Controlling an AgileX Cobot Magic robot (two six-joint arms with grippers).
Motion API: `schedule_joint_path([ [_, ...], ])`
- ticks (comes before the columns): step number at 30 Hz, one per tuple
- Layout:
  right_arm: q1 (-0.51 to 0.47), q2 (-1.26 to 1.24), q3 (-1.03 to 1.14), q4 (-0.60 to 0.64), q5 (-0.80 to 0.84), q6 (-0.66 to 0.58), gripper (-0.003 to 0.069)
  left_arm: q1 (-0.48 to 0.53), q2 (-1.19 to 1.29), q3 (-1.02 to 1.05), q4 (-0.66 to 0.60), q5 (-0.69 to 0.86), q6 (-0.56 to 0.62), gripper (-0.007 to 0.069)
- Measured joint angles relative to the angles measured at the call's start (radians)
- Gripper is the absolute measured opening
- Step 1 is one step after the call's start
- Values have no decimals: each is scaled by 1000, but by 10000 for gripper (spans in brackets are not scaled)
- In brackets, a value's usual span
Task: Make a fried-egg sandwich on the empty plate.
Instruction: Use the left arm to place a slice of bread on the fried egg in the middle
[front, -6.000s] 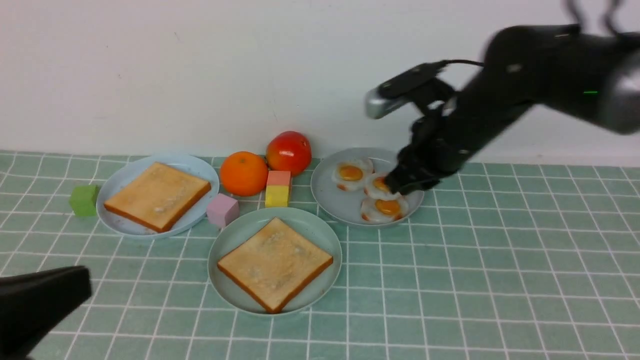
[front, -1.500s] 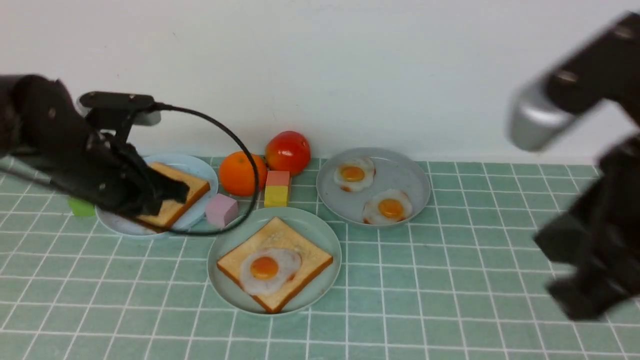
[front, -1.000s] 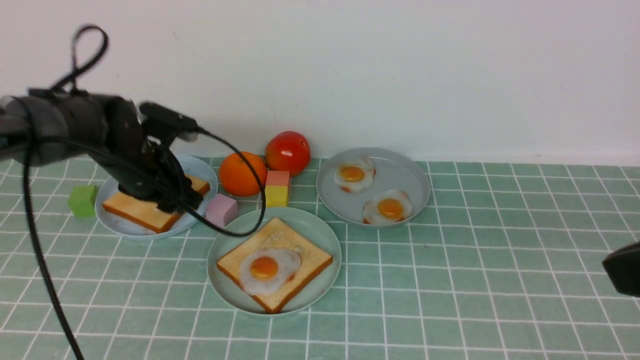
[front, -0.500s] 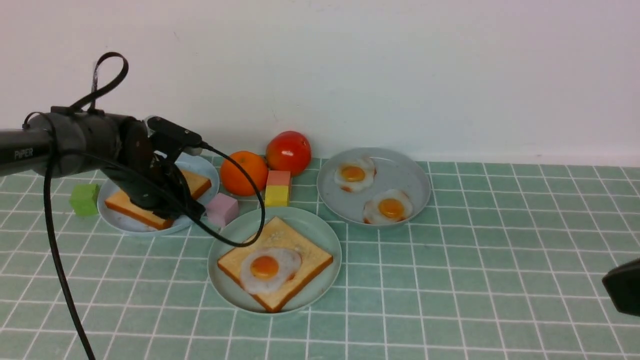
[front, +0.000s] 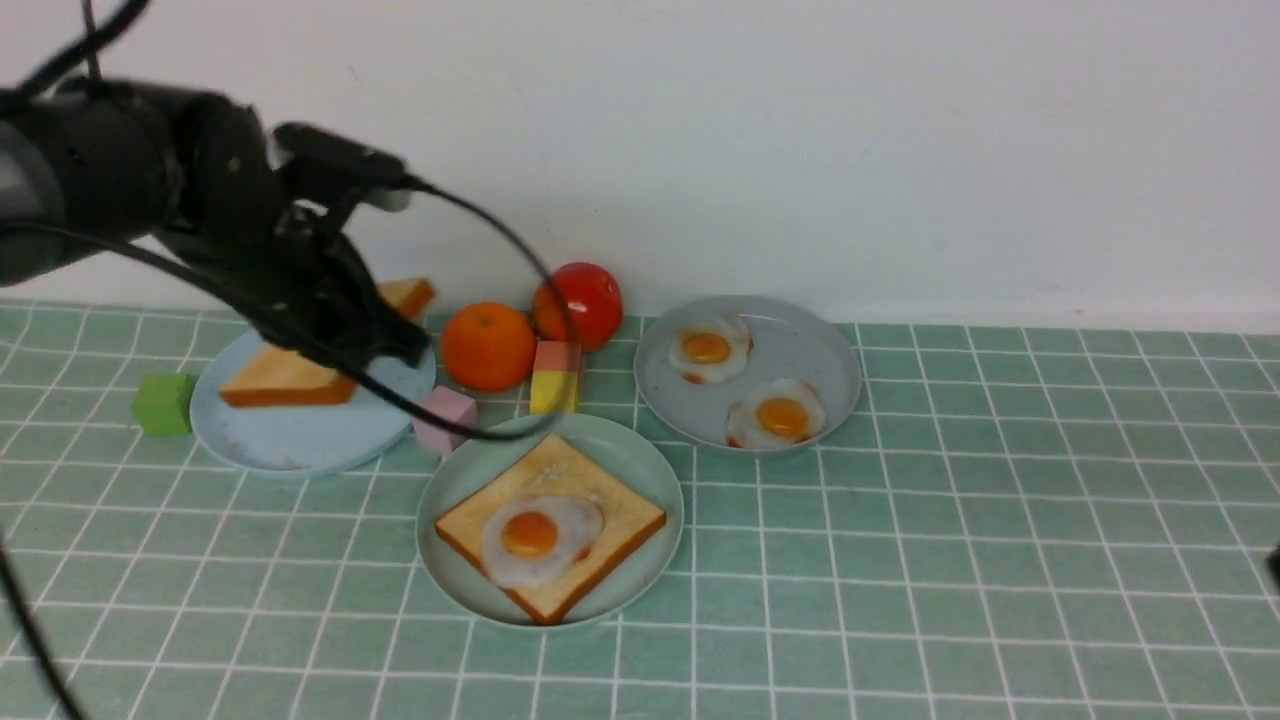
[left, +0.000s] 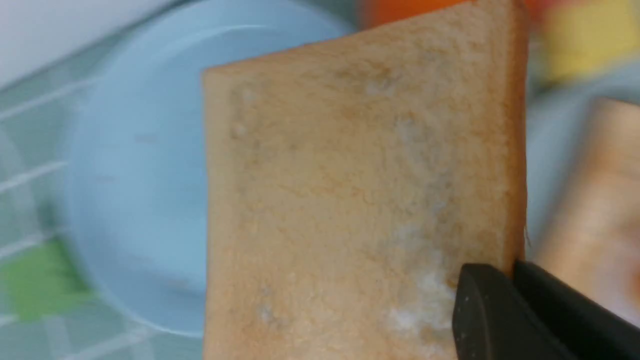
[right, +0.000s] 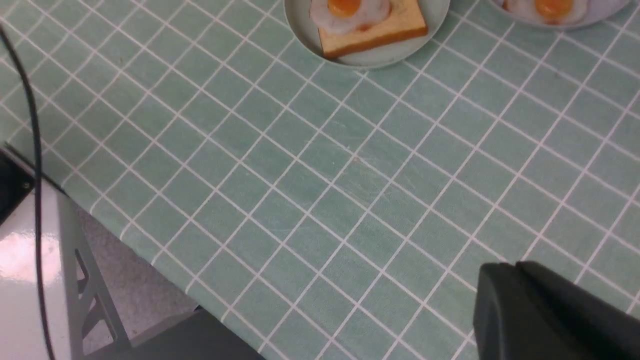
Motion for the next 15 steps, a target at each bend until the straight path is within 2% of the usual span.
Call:
schedule_joint_path([
  [2, 0, -22, 0, -2, 1, -7, 40, -98, -59, 73, -3, 14, -38, 15],
  [3, 0, -26, 0, -3, 1, -8, 40, -107, -63, 73, -3, 14, -38, 15],
  [4, 0, -44, 0, -3, 2, -9, 42, -196, -83, 134, -2, 14, -77, 15],
  [6, 0, -57, 0, -4, 3, -10, 43, -255, -81, 160, 12, 6, -104, 15],
  [10, 0, -65, 0, 6, 3, -11, 43, -340, -40, 172, 83, -39, -151, 15],
  [15, 0, -65, 0, 53, 3, -13, 50, -365, 19, 172, 131, -97, -191, 15],
])
